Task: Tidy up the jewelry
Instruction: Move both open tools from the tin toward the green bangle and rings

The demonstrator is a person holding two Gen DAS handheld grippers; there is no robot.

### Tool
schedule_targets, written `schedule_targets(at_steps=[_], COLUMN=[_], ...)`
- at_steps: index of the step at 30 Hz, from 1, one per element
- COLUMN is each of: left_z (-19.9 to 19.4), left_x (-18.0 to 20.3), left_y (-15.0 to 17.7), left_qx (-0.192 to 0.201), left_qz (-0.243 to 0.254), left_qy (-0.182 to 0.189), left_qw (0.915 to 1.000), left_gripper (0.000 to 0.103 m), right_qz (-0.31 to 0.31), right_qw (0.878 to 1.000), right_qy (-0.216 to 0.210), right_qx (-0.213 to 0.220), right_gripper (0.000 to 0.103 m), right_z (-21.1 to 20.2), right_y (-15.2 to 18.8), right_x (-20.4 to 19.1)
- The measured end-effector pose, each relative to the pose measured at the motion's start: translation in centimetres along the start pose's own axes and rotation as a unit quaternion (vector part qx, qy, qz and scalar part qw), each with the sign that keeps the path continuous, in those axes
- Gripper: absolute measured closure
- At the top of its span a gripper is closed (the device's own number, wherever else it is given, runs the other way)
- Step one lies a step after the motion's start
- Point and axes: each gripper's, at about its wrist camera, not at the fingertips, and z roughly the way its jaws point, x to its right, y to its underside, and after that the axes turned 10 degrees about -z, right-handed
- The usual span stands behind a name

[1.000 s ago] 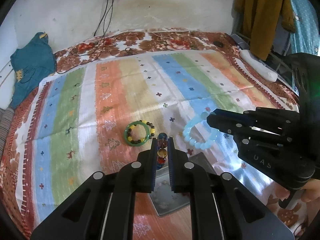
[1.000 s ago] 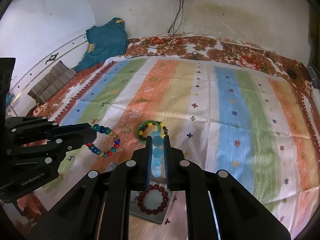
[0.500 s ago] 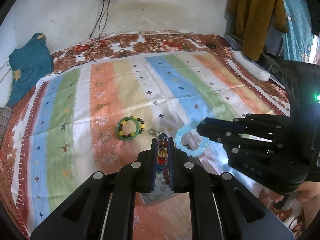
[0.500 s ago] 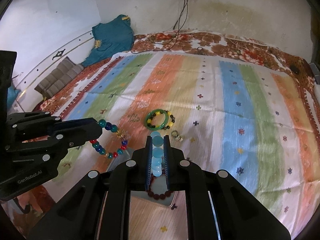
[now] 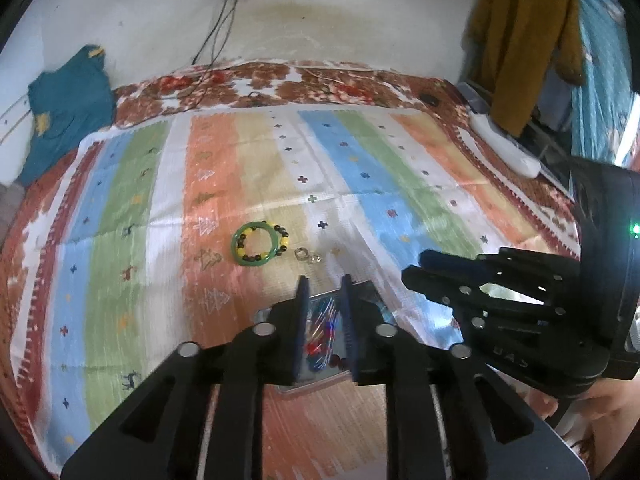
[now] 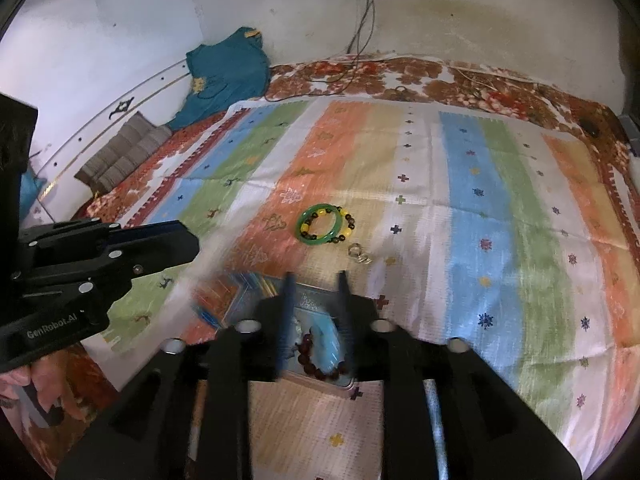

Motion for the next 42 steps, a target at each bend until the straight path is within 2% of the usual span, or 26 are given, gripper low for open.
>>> schedule_targets(at_steps=[1,6,8,15,20,23,28,34,42], left_z=[0.0,0.2,0.4,1.6,2.3,3.0,4.0,5.4,7.0], left_x=[-0.3,-1.5,-2.0,-2.3,-3.0,-3.5,-3.7,-3.9,-4.4], left_y=[0.0,-0.4,-0.6,-0.9,-1.4,-1.9,-2.5,-3.5,-4.9], left_qx=[0.002,0.005,0.005,-0.004,-0.004,-0.009,-0.016,-0.020,-0.025], left_qz=[-0.005,-0.029,-0.036,-0.036,-0.046,-0.052,-0.047,-0.031,-0.031], left_qy=[-0.004,-0.021,-0.026,-0.046,-0.065,-0.078,-0.094,-0.119,-0.125], left_qw=[1.0000,0.9994,0.9990,0.9983,0.9968,0.9955,0.9944,0.9922,0.9913], left_gripper=[0.084,0.082,0.076,0.065,0.050,0.048,0.042,0.038,0.038], right_qz=[0.004,0.015,0.019,0.023,0.027,0.032,0.034,0.030,0.021], right_qw=[1.000,1.000,1.000,0.999,0.999,0.999,0.999,0.998,0.996], right_qy=[0.002,0.012,0.013,0.013,0.021,0.026,0.027,0.032,0.041], right_qx=[-0.001,-0.016,-0.019,-0.021,-0.023,-0.025,-0.031,-0.053,-0.071], right_gripper=[0.067,0.064,0.061,0.054,0.046,0.038,0.034,0.033,0.032], right_z=[0.0,0.8,1.0,1.4,1.7,2.0,2.9,4.7,6.4], right_y=[0.1,0.2,0.2,-0.1,-0.4,-0.7,-1.2,-1.8,-2.2], right_x=[0.2,1.0,1.2,1.5,2.0,2.4,2.7,2.9,3.4])
